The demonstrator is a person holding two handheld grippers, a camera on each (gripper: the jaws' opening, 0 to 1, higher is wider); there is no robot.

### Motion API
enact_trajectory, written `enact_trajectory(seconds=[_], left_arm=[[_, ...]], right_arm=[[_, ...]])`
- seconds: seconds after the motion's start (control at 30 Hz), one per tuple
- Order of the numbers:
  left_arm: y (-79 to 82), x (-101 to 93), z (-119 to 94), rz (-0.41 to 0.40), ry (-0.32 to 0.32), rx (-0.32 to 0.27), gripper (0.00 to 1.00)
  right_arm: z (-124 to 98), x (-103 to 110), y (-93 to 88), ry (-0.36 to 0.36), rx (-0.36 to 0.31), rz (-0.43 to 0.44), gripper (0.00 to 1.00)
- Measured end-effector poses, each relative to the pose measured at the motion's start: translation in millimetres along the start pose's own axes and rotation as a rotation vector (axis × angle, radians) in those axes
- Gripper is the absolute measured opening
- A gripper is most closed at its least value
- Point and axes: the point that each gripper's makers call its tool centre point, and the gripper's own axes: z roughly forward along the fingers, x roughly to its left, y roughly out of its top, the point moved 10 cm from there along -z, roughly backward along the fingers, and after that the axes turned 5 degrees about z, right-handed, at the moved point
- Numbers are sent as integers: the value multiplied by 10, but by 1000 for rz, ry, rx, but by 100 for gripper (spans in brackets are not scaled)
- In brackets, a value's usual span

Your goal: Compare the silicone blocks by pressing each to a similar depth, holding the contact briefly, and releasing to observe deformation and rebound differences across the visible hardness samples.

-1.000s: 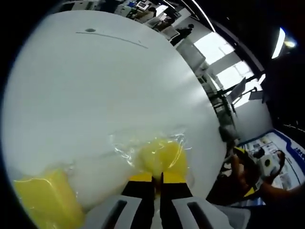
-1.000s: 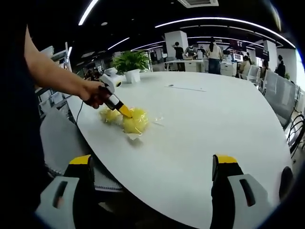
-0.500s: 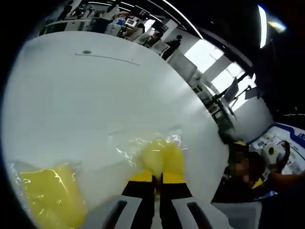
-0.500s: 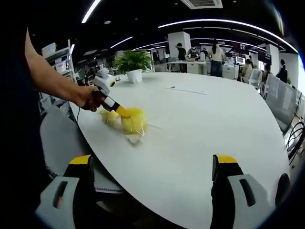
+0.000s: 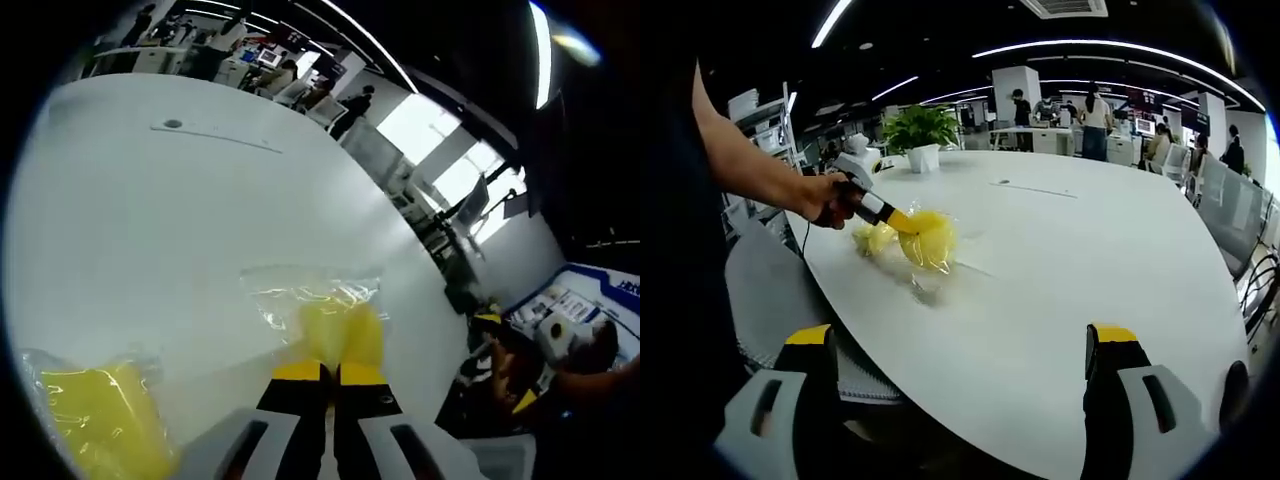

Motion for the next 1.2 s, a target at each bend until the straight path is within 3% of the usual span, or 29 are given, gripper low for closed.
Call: enact_trajectory(seconds=[0.13,0.43,0.5,0.8,0.93,1.2], left_arm=[[144,-24,-37,7,-5,-56,0],[349,-87,-152,51,-19,-123,0],[429,-109,-199,93,-19,-168,0],[783,-221,-460,108,-52,-313,0],[986,-342,-611,178,-43,-376,0],[1252,-585,-818,287,-49,-432,0]], right_arm=[[14,6,-3,4,2,-1,96],[36,-11,71,13,-2,-9,96],[40,-18,110,16,-21,11,96],[34,-94,159,18,3,37,96],[25,-118,164,10,0,50,96],[29,-142,226,5,-29,84,96]])
